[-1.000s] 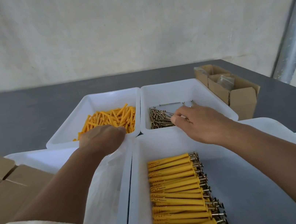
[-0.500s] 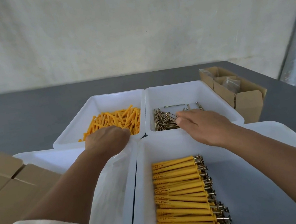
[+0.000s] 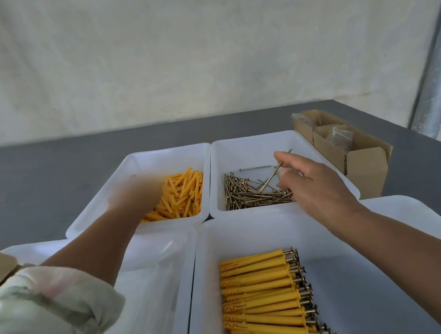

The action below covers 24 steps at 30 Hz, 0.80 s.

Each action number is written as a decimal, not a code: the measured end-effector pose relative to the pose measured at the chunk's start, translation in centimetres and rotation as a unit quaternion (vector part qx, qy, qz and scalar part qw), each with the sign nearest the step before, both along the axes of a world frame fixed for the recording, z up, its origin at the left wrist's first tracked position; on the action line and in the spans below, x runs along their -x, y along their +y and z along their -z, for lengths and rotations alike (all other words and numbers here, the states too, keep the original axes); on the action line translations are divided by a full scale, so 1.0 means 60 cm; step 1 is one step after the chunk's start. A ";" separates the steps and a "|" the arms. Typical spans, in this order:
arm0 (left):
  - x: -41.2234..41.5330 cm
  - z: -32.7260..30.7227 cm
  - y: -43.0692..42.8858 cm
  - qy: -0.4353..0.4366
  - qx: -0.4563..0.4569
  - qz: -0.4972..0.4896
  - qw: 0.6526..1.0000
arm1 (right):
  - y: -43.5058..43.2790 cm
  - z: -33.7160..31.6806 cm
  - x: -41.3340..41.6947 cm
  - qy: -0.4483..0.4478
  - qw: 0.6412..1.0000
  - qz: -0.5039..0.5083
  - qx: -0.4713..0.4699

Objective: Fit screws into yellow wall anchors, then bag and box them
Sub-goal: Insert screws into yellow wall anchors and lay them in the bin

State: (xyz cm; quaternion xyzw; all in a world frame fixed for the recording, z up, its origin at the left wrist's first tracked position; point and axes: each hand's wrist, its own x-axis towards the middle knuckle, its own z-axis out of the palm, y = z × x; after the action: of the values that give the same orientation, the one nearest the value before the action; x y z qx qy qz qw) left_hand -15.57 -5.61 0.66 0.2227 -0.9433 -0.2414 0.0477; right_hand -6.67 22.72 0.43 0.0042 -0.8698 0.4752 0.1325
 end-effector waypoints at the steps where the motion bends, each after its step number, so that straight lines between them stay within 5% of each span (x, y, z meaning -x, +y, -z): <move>1: 0.006 0.000 -0.002 -0.017 0.012 -0.013 1.000 | 0.000 0.000 0.001 -0.002 1.000 0.002 -0.004; 12: 0.034 0.020 0.011 -0.086 -0.075 0.115 0.987 | -0.002 0.003 0.010 -0.024 0.999 0.011 -0.046; 21: -0.015 -0.016 0.027 -0.094 -0.003 0.225 0.970 | -0.008 0.001 0.006 -0.035 0.997 -0.002 -0.071; 24: -0.030 -0.028 0.037 -0.105 -0.041 0.234 0.966 | -0.011 0.002 0.005 -0.036 0.995 -0.013 -0.090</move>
State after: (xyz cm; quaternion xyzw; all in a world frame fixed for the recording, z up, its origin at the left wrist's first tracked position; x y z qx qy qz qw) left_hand -13.75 -3.38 2.34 0.0212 -0.9583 -0.2591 -0.1185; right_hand -6.94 22.07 0.30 0.0101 -0.9130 0.3968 0.0942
